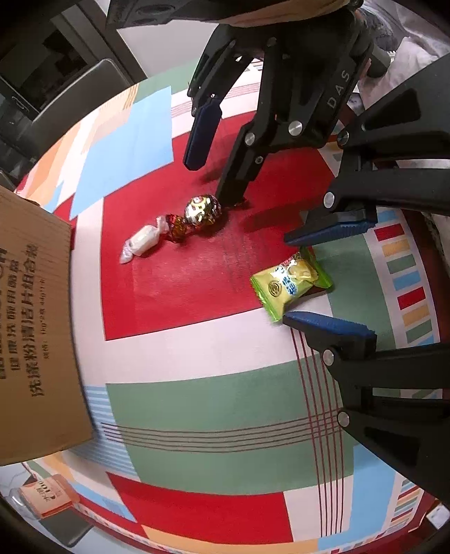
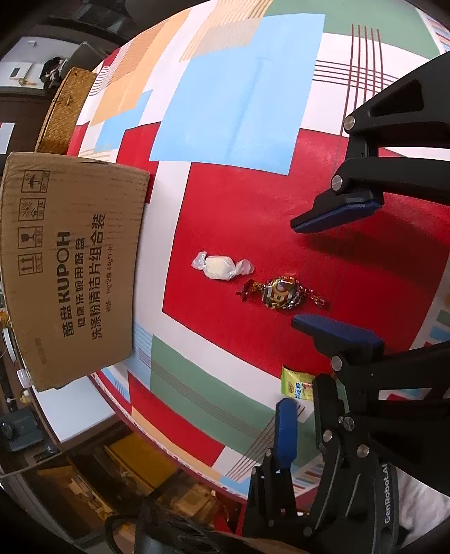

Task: Organize snacks
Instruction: 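Grasp the yellow-green candy with the left tool while the right tool grasps a wrapped chocolate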

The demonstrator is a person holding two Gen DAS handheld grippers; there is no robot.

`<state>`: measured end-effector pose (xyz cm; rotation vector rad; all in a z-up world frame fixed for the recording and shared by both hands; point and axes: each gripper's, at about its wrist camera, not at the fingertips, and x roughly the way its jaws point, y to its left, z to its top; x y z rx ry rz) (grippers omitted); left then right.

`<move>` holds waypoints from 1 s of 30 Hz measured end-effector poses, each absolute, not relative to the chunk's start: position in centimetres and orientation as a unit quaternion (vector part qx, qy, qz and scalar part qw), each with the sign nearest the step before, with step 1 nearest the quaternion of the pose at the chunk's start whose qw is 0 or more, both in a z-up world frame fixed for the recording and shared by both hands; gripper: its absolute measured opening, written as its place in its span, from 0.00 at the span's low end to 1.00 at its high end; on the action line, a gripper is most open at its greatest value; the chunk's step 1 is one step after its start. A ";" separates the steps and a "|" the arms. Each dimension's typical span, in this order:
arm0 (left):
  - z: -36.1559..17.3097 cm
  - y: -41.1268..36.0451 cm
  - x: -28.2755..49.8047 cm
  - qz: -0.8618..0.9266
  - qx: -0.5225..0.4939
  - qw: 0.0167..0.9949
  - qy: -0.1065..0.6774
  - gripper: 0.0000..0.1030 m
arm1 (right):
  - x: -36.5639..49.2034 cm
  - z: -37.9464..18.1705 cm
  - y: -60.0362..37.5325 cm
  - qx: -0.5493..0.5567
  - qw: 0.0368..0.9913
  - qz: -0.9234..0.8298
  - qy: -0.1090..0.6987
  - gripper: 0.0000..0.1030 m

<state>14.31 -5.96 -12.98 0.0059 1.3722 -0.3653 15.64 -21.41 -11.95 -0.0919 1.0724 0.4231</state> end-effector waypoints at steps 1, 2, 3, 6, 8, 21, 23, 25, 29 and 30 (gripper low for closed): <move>-13.0 -6.0 14.4 -0.167 0.003 0.759 0.629 0.37 | 15.7 -12.1 -21.3 -0.043 0.837 0.201 0.507 0.47; -13.0 -6.0 14.5 -0.166 0.003 0.760 0.629 0.36 | 15.7 -12.1 -21.3 -0.043 0.836 0.202 0.508 0.46; -13.0 -6.1 14.5 -0.165 0.003 0.761 0.628 0.35 | 15.8 -12.3 -21.3 -0.042 0.835 0.203 0.509 0.46; -13.0 -6.2 14.7 -0.160 0.009 0.766 0.622 0.27 | 15.8 -12.5 -21.2 -0.040 0.834 0.205 0.511 0.45; -13.0 -6.1 14.9 -0.157 0.012 0.770 0.618 0.24 | 16.0 -12.6 -21.2 -0.039 0.833 0.205 0.512 0.45; -13.0 -4.8 15.6 -0.169 -0.017 0.778 0.604 0.21 | 17.0 -12.8 -20.2 -0.045 0.834 0.200 0.512 0.34; -12.9 -4.5 15.6 -0.169 -0.023 0.780 0.602 0.21 | 17.2 -12.8 -20.1 -0.043 0.833 0.202 0.514 0.33; -12.8 -4.2 15.5 -0.170 -0.027 0.782 0.599 0.21 | 17.3 -12.8 -19.8 -0.044 0.832 0.201 0.515 0.33; -12.6 -3.6 15.6 -0.174 -0.035 0.785 0.594 0.21 | 17.6 -12.8 -19.3 -0.054 0.832 0.198 0.515 0.30; -12.5 -3.5 15.6 -0.175 -0.037 0.786 0.592 0.21 | 17.6 -12.8 -19.1 -0.059 0.832 0.196 0.515 0.26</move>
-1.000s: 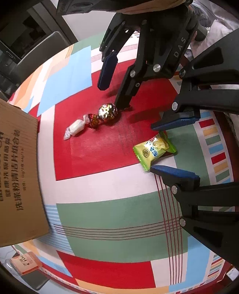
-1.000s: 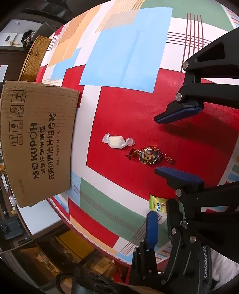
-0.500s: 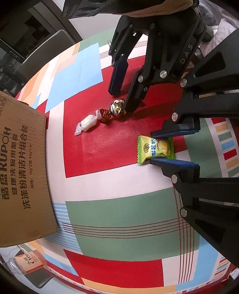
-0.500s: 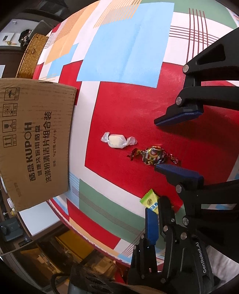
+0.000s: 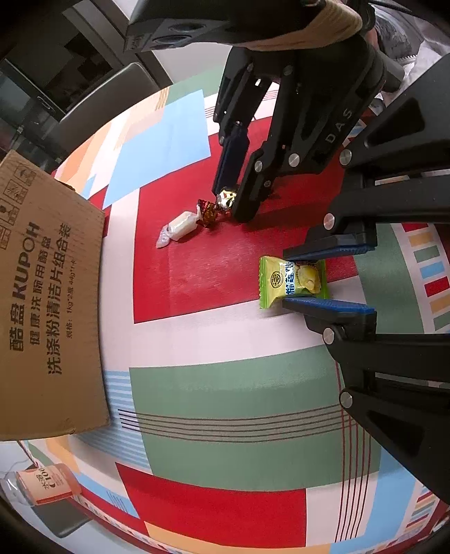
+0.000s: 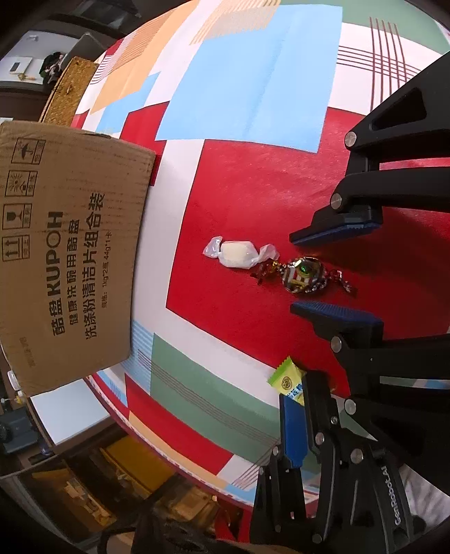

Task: Organize snacks
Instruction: 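Grasp the yellow-green candy with the left tool while the right tool grasps a wrapped chocolate, then carry the candy and chocolate over the box and release them inside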

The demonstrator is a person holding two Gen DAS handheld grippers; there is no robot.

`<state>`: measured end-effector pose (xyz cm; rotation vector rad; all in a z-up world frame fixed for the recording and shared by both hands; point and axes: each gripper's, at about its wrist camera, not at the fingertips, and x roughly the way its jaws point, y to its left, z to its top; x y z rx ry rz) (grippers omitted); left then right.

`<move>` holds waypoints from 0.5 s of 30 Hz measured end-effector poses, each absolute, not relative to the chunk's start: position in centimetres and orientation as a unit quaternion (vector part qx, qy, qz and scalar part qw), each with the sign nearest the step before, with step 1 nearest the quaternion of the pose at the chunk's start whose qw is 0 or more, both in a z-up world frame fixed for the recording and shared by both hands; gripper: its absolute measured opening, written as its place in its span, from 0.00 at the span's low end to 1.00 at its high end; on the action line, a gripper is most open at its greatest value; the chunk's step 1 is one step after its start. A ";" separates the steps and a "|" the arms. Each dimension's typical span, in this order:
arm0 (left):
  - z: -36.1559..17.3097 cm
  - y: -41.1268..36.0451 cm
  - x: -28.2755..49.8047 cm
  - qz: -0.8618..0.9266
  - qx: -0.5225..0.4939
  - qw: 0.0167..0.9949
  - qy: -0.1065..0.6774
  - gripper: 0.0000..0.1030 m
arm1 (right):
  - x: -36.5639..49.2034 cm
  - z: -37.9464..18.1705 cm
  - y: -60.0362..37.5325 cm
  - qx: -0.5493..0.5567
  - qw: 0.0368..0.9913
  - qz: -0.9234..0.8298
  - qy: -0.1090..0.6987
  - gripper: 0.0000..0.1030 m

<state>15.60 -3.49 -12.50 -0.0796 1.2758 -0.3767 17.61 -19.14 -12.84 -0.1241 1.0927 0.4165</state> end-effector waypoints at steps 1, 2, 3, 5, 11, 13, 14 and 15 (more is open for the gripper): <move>-12.4 -3.4 15.6 -0.175 -0.038 0.788 0.590 0.21 | 17.7 -12.9 -19.0 -0.060 0.832 0.196 0.516 0.25; -12.3 -3.3 15.6 -0.176 -0.038 0.789 0.587 0.21 | 17.7 -12.8 -19.0 -0.060 0.831 0.195 0.517 0.21; -12.2 -3.3 15.7 -0.176 -0.039 0.790 0.586 0.21 | 17.7 -12.8 -19.0 -0.059 0.830 0.195 0.519 0.21; -11.9 -3.1 15.8 -0.178 -0.040 0.794 0.580 0.21 | 17.7 -12.6 -19.0 -0.056 0.831 0.193 0.519 0.21; -10.4 -2.6 16.0 -0.181 -0.040 0.811 0.554 0.21 | 17.3 -10.8 -19.1 -0.048 0.841 0.189 0.504 0.21; -9.6 -2.5 16.0 -0.182 -0.038 0.819 0.542 0.21 | 17.2 -9.9 -19.3 -0.043 0.847 0.187 0.496 0.21; -9.3 -2.4 16.1 -0.182 -0.037 0.823 0.537 0.21 | 17.2 -9.5 -19.3 -0.040 0.850 0.186 0.491 0.21; -8.8 -2.3 16.1 -0.183 -0.036 0.828 0.530 0.21 | 17.3 -9.2 -19.3 -0.039 0.850 0.184 0.491 0.21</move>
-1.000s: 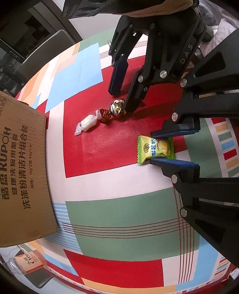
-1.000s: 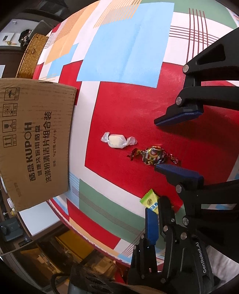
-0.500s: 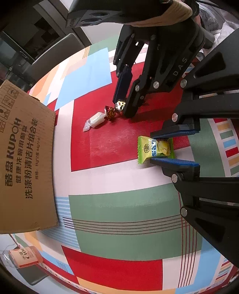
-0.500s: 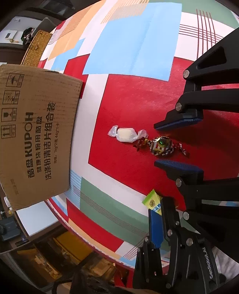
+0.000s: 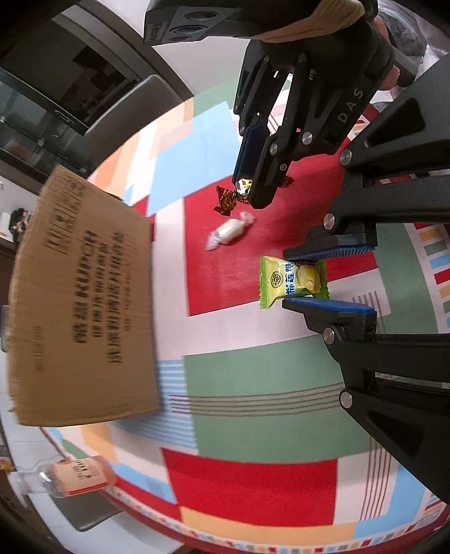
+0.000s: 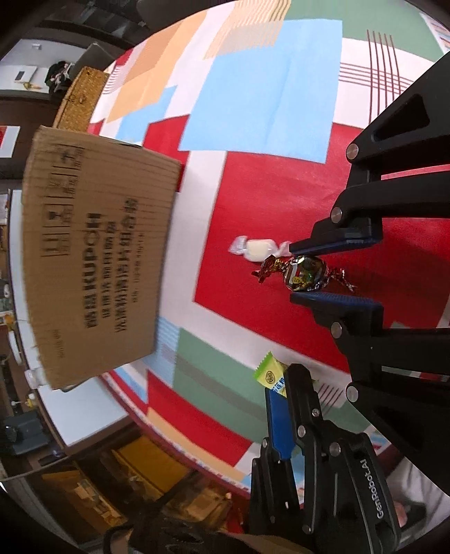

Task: Organize snacks
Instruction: 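Carry the candy and chocolate over the box and release them inside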

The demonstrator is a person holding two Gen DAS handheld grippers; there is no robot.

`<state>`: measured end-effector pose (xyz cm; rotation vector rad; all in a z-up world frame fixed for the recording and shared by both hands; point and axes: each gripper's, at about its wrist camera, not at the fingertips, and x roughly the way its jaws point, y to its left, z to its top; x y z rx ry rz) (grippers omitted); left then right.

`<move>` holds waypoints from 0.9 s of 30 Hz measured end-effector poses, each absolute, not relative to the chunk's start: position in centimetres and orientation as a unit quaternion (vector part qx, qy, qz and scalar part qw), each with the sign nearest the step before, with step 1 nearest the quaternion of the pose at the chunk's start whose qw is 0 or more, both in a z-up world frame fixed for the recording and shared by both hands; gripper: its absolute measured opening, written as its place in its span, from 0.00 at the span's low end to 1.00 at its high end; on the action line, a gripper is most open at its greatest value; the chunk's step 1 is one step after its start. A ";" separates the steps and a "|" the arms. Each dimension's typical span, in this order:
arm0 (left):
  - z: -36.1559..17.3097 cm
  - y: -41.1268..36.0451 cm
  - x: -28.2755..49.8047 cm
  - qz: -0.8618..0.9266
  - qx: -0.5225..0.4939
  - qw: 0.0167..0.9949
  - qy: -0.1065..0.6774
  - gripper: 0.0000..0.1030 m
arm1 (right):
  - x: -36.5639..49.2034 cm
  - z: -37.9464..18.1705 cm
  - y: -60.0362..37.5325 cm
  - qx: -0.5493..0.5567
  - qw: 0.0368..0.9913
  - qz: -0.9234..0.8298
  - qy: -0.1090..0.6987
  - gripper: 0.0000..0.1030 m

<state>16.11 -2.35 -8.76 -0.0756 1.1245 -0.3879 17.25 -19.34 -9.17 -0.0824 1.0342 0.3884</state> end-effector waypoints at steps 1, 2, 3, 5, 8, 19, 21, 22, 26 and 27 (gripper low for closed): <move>-8.4 -2.3 16.1 -0.183 -0.035 0.831 0.524 0.21 | 17.3 -8.7 -19.4 -0.036 0.854 0.184 0.486 0.21; -7.9 -2.2 16.2 -0.183 -0.035 0.835 0.518 0.21 | 17.4 -8.3 -19.3 -0.034 0.856 0.184 0.482 0.21; -7.6 -2.2 16.3 -0.183 -0.034 0.838 0.513 0.21 | 17.4 -7.8 -19.3 -0.032 0.859 0.184 0.476 0.21; -6.7 -2.2 16.4 -0.183 -0.032 0.845 0.501 0.21 | 17.6 -7.0 -19.3 -0.030 0.865 0.183 0.466 0.21; -5.1 -2.2 16.7 -0.183 -0.027 0.858 0.480 0.21 | 17.9 -5.7 -19.2 -0.025 0.874 0.183 0.449 0.21; -0.7 -2.1 18.4 -0.179 -0.013 0.890 0.420 0.21 | 19.5 -1.5 -19.3 -0.013 0.903 0.182 0.389 0.21; 0.1 -2.1 18.8 -0.177 -0.011 0.895 0.409 0.21 | 20.1 -0.8 -19.3 -0.010 0.908 0.181 0.378 0.21; 0.4 -2.0 19.0 -0.176 -0.010 0.897 0.405 0.21 | 20.3 -0.4 -19.4 -0.009 0.910 0.180 0.373 0.21; 1.7 -2.0 20.1 -0.170 -0.003 0.907 0.386 0.21 | 21.5 1.0 -19.4 -0.006 0.918 0.178 0.353 0.21; 2.2 -2.1 20.5 -0.168 -0.001 0.909 0.380 0.21 | 21.8 1.3 -19.5 -0.005 0.920 0.178 0.350 0.21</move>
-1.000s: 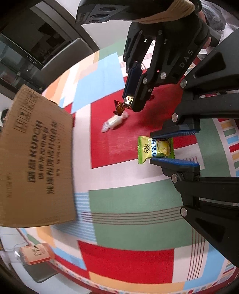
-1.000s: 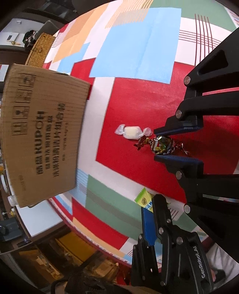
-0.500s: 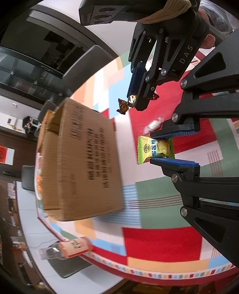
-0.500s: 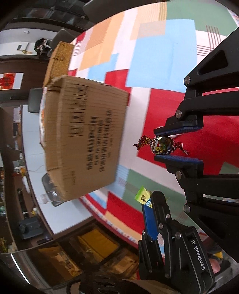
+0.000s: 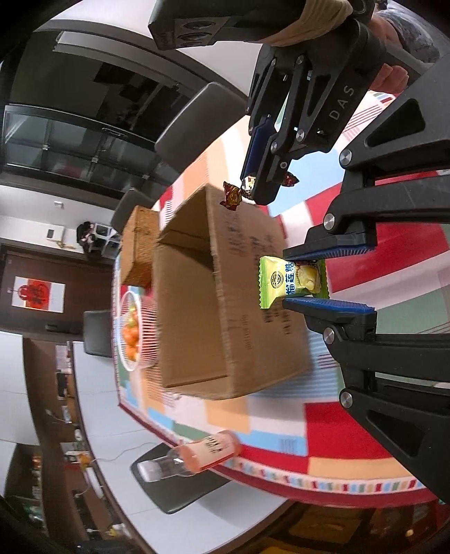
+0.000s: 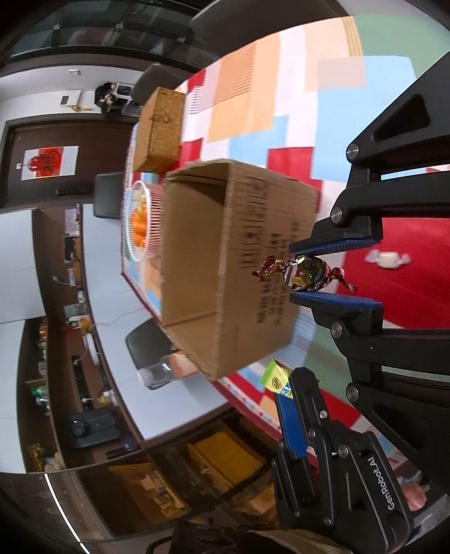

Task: Organize snacks
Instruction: 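Carry the candy and chocolate over the box and release them inside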

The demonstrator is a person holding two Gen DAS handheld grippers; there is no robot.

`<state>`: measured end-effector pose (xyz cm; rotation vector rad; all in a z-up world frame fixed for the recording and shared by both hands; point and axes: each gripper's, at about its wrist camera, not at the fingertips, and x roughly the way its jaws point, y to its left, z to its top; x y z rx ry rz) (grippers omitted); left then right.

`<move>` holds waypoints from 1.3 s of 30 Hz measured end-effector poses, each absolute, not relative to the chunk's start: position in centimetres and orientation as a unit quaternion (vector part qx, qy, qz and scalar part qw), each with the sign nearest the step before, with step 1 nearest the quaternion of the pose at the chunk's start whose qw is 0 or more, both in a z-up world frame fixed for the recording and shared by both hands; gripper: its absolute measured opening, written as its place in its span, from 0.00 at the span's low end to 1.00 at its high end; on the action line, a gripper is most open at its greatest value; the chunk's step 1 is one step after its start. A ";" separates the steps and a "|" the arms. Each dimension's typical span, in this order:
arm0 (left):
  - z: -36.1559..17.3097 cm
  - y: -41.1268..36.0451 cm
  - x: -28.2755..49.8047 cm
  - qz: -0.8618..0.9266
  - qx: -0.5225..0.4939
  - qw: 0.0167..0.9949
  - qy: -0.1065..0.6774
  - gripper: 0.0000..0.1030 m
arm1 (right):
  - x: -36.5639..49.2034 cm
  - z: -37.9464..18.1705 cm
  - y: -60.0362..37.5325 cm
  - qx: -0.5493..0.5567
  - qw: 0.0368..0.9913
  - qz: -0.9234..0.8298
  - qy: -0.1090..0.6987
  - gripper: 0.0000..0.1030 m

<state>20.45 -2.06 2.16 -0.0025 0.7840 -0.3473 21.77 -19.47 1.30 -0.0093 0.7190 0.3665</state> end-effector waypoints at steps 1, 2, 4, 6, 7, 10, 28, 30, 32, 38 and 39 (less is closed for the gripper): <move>2.4 -2.0 20.7 -0.168 -0.001 0.911 0.377 0.21 | 22.0 1.5 -19.5 -0.003 0.921 0.178 0.348 0.21; 2.7 -2.0 21.0 -0.166 0.000 0.913 0.373 0.21 | 22.3 1.8 -19.5 0.000 0.922 0.177 0.345 0.21; 3.3 -2.0 21.7 -0.165 0.002 0.916 0.365 0.21 | 22.9 2.4 -19.7 0.004 0.924 0.176 0.339 0.21; 3.8 -1.9 22.5 -0.162 0.003 0.919 0.359 0.21 | 23.5 2.9 -19.7 0.008 0.927 0.174 0.333 0.21; 4.2 -1.9 22.9 -0.162 0.004 0.921 0.355 0.21 | 23.7 3.2 -19.7 0.008 0.928 0.173 0.329 0.21; 5.0 -1.9 24.1 -0.159 0.005 0.924 0.348 0.21 | 24.7 4.2 -19.6 0.008 0.932 0.170 0.319 0.21; 6.6 -2.0 32.5 -0.131 -0.001 0.918 0.374 0.26 | 31.4 6.2 -18.9 -0.001 0.934 0.149 0.323 0.22; 6.5 -1.8 33.0 -0.121 -0.003 0.919 0.376 0.26 | 32.1 6.1 -19.0 0.004 0.932 0.141 0.333 0.29; 6.5 -1.7 32.9 -0.116 0.002 0.920 0.374 0.26 | 32.2 6.0 -19.1 0.009 0.933 0.137 0.334 0.32; 6.7 -1.8 29.5 -0.116 0.021 0.930 0.348 0.26 | 30.4 5.9 -19.2 -0.001 0.934 0.145 0.327 0.32; 6.8 -1.8 28.9 -0.115 0.024 0.932 0.343 0.26 | 29.8 5.9 -19.2 -0.003 0.934 0.148 0.325 0.32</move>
